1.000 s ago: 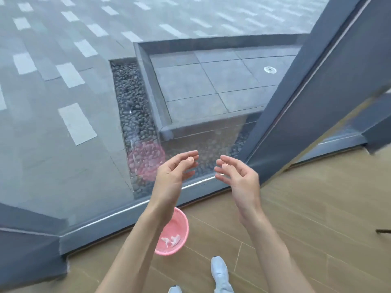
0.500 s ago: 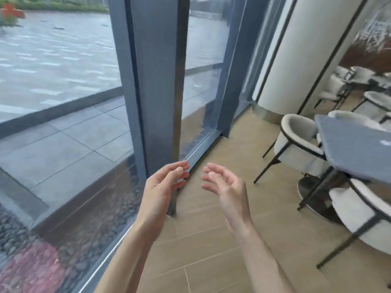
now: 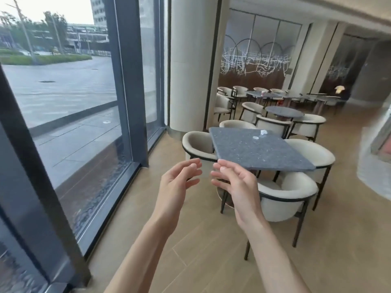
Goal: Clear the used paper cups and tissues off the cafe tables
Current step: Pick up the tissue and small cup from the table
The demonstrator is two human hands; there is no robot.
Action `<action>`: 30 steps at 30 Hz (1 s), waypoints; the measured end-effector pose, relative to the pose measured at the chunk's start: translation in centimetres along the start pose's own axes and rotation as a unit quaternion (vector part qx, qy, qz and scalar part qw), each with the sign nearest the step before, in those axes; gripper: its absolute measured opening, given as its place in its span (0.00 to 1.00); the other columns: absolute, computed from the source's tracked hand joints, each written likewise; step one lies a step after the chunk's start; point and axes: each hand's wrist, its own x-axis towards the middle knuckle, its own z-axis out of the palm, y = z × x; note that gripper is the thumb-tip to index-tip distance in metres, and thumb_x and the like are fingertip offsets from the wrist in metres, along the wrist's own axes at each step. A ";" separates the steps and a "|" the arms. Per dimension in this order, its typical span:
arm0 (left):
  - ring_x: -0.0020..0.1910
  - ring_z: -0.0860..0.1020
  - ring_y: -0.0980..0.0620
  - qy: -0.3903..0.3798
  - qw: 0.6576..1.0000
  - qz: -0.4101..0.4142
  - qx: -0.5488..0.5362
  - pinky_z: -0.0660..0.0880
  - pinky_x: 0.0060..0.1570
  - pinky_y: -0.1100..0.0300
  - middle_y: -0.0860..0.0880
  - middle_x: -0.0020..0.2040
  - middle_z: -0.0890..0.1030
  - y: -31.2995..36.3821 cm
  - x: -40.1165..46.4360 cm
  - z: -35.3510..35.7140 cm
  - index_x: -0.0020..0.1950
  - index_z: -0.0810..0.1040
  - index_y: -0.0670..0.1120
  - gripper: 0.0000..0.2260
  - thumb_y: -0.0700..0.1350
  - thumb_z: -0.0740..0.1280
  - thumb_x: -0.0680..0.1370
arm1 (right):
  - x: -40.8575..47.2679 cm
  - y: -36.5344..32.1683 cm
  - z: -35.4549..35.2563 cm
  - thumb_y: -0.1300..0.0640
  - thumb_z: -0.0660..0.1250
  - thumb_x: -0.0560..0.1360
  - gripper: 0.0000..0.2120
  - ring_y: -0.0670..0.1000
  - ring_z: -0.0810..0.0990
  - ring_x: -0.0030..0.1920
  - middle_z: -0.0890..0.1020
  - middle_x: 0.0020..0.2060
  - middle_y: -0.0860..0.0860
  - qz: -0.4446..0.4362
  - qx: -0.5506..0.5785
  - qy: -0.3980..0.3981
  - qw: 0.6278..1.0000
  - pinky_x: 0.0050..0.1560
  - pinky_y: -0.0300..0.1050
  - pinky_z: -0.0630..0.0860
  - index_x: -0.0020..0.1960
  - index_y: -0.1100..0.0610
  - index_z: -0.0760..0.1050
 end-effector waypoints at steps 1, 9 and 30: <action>0.56 0.83 0.51 -0.012 1.000 0.006 -0.003 0.78 0.63 0.48 0.50 0.54 0.86 0.0 0.8 2.0 0.57 0.84 0.46 0.11 0.41 0.63 0.83 | 0.9 -0.7 -1.7 0.63 0.65 0.80 0.09 0.53 0.86 0.53 0.86 0.51 0.55 -0.007 0.001 0.008 1.000 0.54 0.48 0.83 0.58 0.60 0.81; 0.57 0.83 0.51 -0.090 0.995 0.031 -0.025 0.77 0.63 0.48 0.49 0.55 0.86 -0.7 7.4 14.8 0.58 0.84 0.47 0.11 0.42 0.62 0.83 | 8.2 -5.0 -12.2 0.62 0.66 0.80 0.09 0.53 0.85 0.53 0.86 0.51 0.55 -0.047 -0.010 0.066 0.997 0.53 0.46 0.83 0.58 0.59 0.81; 0.56 0.84 0.48 -0.221 0.972 0.050 -0.059 0.78 0.58 0.52 0.49 0.52 0.87 -4.7 34.5 32.6 0.56 0.84 0.43 0.11 0.40 0.62 0.83 | 34.8 -8.1 -21.1 0.61 0.67 0.80 0.06 0.53 0.86 0.52 0.87 0.48 0.54 -0.118 -0.047 0.175 0.976 0.54 0.50 0.83 0.54 0.56 0.82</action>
